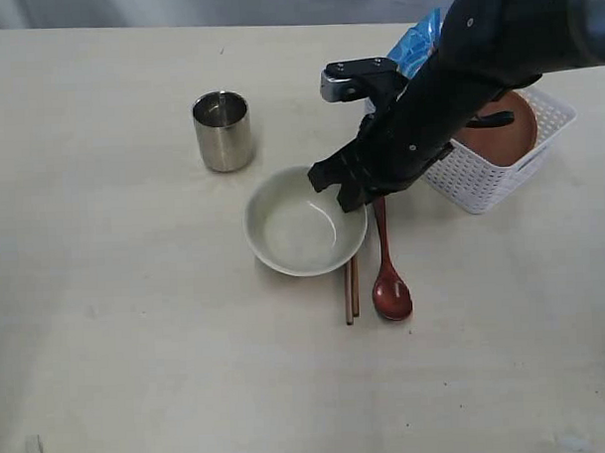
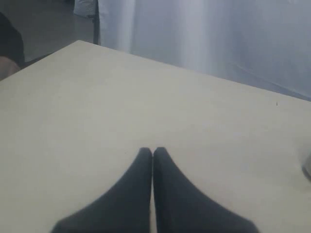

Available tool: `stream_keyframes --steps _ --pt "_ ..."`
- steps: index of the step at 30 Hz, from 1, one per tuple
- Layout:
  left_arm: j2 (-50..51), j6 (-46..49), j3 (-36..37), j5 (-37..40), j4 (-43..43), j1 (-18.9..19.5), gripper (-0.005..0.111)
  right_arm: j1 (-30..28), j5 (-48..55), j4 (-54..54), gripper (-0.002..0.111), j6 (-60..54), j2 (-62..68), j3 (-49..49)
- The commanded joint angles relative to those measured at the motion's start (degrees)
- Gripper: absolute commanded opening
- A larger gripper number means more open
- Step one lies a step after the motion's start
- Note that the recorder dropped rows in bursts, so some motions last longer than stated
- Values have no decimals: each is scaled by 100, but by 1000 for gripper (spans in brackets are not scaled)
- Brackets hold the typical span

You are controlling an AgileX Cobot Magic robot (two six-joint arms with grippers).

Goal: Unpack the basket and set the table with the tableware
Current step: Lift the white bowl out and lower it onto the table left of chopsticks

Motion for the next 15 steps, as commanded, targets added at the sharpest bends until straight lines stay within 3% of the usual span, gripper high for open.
stream_keyframes --steps 1,9,15 --pt "-19 17 10 -25 16 -35 0 2 -70 52 0 -52 -34 14" --pt "-19 17 10 -25 16 -35 0 2 -70 156 2 -252 -34 14" --pt "-19 17 10 -25 16 -35 0 2 -86 225 41 -304 -34 14"
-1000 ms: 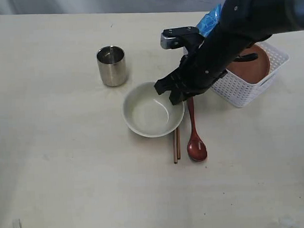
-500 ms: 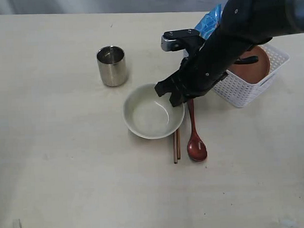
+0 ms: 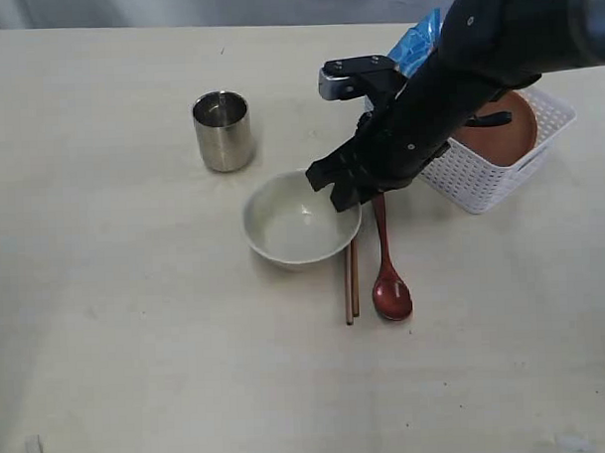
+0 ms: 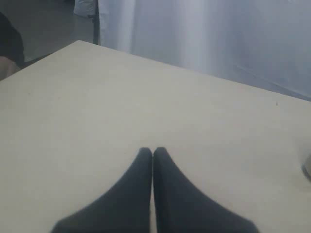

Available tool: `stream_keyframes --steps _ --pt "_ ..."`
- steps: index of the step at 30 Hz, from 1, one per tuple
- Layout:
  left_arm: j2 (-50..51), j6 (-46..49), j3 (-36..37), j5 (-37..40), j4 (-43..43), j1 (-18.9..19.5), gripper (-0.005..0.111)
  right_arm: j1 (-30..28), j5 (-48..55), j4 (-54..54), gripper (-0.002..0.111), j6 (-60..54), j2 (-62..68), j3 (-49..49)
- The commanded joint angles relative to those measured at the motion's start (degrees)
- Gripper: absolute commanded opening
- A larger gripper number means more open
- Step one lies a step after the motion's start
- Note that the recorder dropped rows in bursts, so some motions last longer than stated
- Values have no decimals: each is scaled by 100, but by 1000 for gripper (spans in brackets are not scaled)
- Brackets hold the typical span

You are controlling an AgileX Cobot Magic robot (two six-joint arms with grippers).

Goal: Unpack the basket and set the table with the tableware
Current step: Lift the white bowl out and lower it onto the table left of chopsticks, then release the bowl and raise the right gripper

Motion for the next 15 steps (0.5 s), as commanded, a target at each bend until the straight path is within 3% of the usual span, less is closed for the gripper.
stream_keyframes --steps 1,4,15 --pt "-19 17 10 -25 16 -35 0 2 -37 60 45 -89 -34 14" --pt "-19 17 10 -25 16 -35 0 2 -81 60 53 -89 -46 -4" --pt "-19 17 10 -25 16 -35 0 -285 -439 -754 53 78 -1010 -603"
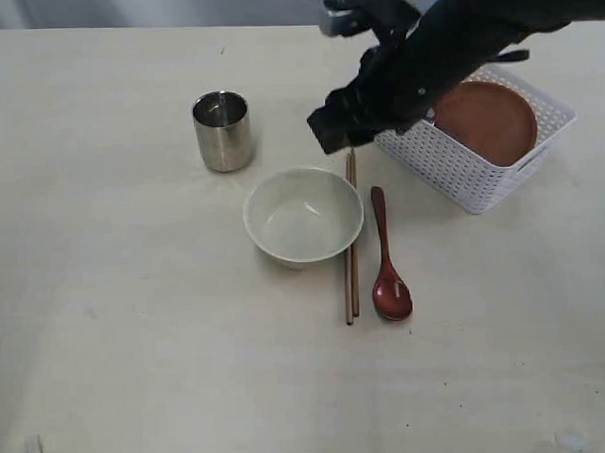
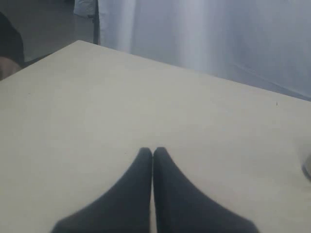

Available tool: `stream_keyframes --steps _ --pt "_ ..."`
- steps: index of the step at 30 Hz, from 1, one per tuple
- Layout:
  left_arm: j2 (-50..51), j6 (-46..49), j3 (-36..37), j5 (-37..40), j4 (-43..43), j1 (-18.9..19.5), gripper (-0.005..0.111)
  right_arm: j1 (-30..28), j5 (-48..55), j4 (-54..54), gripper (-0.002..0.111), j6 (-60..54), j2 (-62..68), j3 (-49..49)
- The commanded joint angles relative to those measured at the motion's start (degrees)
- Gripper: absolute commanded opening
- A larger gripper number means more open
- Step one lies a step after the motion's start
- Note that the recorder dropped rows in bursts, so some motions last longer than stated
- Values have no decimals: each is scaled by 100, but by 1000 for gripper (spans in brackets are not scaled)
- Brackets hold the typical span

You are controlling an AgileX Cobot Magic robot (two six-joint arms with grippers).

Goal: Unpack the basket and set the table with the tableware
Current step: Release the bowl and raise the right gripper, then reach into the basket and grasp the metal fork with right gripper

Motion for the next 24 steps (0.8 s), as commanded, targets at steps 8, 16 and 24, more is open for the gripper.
stream_keyframes --steps 8,16,24 --pt "-19 17 10 -25 16 -35 0 -2282 -1559 709 53 555 -308 -281" --pt "-19 17 10 -25 16 -35 0 -2194 -1761 1691 53 453 724 -281" --pt "-19 17 10 -25 16 -35 0 -2194 -2169 2138 39 533 1034 -281"
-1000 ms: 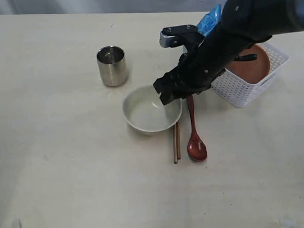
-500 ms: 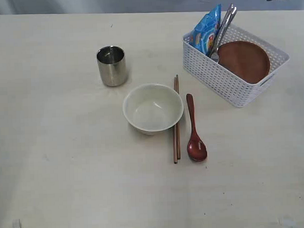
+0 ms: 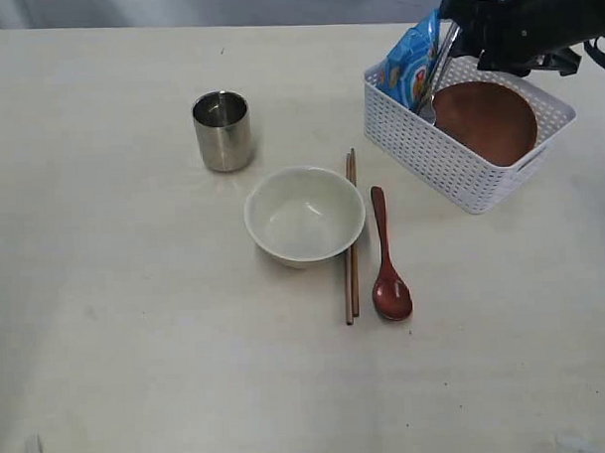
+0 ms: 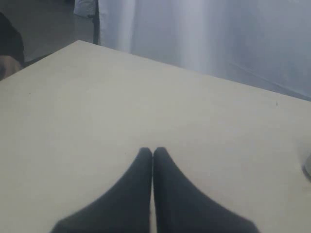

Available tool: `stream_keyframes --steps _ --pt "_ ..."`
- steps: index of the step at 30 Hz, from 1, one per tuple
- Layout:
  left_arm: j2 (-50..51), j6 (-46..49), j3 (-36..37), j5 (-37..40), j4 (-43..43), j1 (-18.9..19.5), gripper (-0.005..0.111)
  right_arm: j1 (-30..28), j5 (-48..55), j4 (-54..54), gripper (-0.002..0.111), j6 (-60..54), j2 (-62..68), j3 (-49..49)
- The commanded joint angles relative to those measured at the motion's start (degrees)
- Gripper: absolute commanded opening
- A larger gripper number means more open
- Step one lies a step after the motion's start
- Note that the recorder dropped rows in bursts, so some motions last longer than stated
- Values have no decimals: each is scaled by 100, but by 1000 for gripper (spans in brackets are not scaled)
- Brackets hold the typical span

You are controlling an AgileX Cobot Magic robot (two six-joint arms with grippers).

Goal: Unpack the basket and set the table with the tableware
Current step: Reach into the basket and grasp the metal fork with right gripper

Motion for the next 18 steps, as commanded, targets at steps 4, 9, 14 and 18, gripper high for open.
stream_keyframes --steps 4,9,14,18 --pt "-19 17 10 -25 16 -35 0 0 -201 169 39 15 198 -5" --pt "-19 17 10 -25 16 -35 0 0 -213 220 39 15 223 -5" --pt "-19 17 10 -25 16 -35 0 0 -245 318 38 -13 233 -5" --pt "-19 17 10 -25 16 -35 0 17 -222 318 38 -24 233 -5"
